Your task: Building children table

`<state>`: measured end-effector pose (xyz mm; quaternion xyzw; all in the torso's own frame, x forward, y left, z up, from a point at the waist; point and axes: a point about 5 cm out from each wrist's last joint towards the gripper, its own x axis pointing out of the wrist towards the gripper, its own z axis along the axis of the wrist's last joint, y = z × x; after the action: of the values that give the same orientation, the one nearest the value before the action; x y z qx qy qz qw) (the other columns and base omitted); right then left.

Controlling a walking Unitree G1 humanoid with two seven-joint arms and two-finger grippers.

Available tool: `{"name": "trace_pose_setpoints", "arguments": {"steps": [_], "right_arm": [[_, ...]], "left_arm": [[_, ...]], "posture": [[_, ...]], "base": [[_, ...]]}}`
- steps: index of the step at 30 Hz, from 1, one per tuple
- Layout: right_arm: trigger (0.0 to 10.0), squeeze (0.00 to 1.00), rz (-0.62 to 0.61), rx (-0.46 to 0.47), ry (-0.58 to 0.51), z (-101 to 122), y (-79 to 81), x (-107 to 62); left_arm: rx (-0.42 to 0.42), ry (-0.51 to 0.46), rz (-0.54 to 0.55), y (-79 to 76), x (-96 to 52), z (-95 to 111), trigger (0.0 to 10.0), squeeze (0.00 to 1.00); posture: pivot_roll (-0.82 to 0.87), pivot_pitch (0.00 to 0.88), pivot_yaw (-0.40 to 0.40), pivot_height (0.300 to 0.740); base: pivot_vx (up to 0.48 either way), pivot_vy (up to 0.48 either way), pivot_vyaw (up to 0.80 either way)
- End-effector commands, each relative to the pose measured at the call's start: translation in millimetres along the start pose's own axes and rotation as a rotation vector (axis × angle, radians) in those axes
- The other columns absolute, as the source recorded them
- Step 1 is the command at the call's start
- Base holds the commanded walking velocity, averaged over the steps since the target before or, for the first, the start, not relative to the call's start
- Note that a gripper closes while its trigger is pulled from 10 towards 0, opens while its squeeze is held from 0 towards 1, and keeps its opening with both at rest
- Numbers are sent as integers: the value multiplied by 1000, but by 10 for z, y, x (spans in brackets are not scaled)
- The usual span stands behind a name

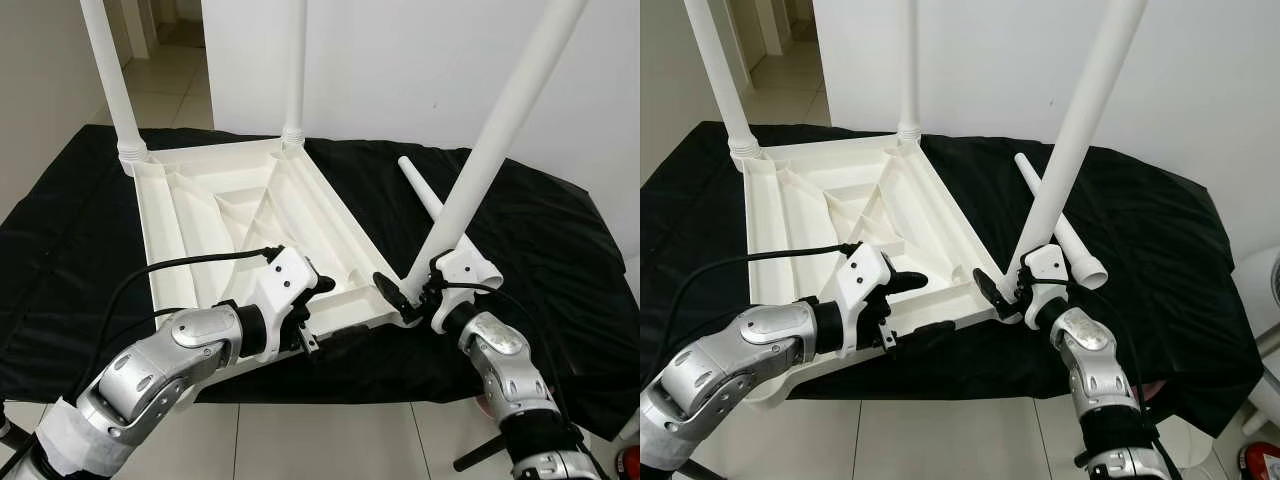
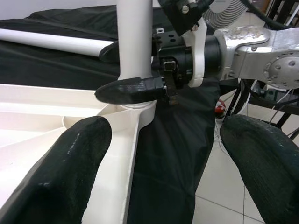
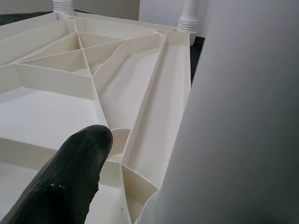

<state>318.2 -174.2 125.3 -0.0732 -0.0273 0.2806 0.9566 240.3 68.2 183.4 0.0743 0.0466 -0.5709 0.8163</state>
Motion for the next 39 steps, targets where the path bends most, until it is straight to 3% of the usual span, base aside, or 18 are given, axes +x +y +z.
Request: {"name": "trace_pose_setpoints", "arguments": {"steps": [1, 2, 3, 4, 5, 6, 12, 16, 22, 24, 28, 29, 32, 39], "right_arm": [[8784, 0, 45, 3, 31, -60, 39, 34], [7255, 0, 55, 10, 34, -70, 40, 41], [7255, 0, 55, 10, 34, -70, 40, 41], [3373, 0, 67, 15, 36, -83, 46, 46], [3373, 0, 75, 18, 37, -90, 50, 49], [0, 0, 84, 22, 37, -103, 59, 48], [0, 0, 93, 63, 45, -151, 96, 25], [0, 0, 53, 152, 59, -256, 147, -24], [0, 0, 6, 194, 48, -296, 220, -22], [0, 0, -85, 188, 41, -294, 279, -2], [0, 0, -149, 202, 33, -273, 314, 9], [0, 0, -234, 226, 47, -266, 351, 20], [0, 0, -275, 241, 44, -255, 366, 22], [0, 0, -510, 265, 110, -249, 562, 63]], "left_arm": [[1, 10, -112, -63, 32, -52, 10000, 0], [1, 12, -102, -55, 47, -69, 10000, 0], [1, 12, -102, -55, 47, -69, 10000, 0], [4, 13, -94, -53, 61, -85, 10000, 0], [6, 13, -89, -52, 69, -95, 10000, 0], [5, 11, -82, -50, 79, -102, 10000, 0], [18, 6, -51, -34, 107, -114, 10000, 0], [19, -8, -34, -28, 137, -102, 10000, 0], [33, -14, -38, -22, 149, -98, 10000, 0], [45, -17, -36, 1, 157, -99, 10000, 0], [48, -18, -24, 32, 151, -104, 10000, 0], [50, -17, -4, 68, 137, -119, 10000, 0], [49, -18, 3, 79, 133, -124, 10000, 0], [56, -20, 44, 156, 106, -130, 10000, 0]], "posture": [[19, 0, -80, 740], [17, 0, -81, 740], [17, 0, -81, 740], [16, 0, -83, 740], [16, 0, -83, 740], [14, 0, -85, 740], [12, 0, -91, 740], [11, 0, -96, 740], [10, 0, -108, 740], [7, 0, -111, 740], [4, 0, -111, 740], [1, 0, -113, 740], [1, 0, -114, 740], [0, 0, -115, 740]], "base": [[0, 0, 0], [0, 0, 0], [0, 0, 0], [0, 0, 0], [0, 0, 0], [0, 0, 0], [0, 0, 0], [0, 0, 0], [0, 0, 0], [0, 0, 0], [0, 0, 0], [0, 0, 0], [0, 0, 0], [0, 0, 0]]}}
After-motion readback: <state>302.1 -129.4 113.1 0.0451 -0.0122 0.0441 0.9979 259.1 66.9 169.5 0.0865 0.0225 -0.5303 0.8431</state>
